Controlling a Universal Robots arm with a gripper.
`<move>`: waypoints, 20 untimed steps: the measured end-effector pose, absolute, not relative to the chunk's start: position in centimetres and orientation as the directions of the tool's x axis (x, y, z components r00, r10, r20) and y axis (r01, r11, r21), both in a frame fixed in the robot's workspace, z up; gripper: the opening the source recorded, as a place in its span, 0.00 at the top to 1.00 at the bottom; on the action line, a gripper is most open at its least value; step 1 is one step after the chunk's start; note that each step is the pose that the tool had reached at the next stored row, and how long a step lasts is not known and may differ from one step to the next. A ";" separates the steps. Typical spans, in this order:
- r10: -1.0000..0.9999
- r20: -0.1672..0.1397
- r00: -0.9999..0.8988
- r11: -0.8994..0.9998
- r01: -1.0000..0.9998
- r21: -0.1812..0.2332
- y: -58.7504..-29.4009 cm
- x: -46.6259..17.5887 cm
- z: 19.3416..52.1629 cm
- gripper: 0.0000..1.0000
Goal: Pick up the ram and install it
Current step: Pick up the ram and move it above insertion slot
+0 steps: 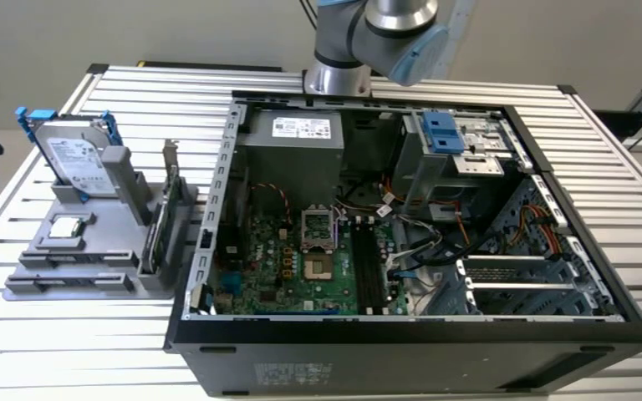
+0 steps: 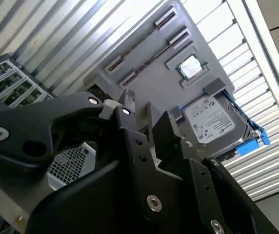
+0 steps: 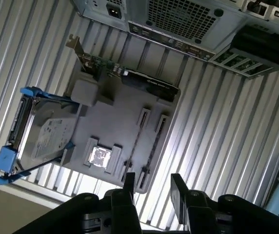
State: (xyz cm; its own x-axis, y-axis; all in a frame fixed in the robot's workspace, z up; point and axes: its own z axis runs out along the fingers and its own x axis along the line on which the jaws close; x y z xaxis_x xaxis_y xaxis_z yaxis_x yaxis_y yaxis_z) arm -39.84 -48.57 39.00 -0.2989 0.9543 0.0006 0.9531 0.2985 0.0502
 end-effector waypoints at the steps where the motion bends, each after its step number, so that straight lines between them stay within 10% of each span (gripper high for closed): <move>1: 0.959 0.001 -0.285 0.285 0.957 0.050 -48.6 -39.8 39.0 0.00; 20: 0.997 0.006 -0.082 0.082 0.996 0.026 -48.8 -39.8 38.8 0.00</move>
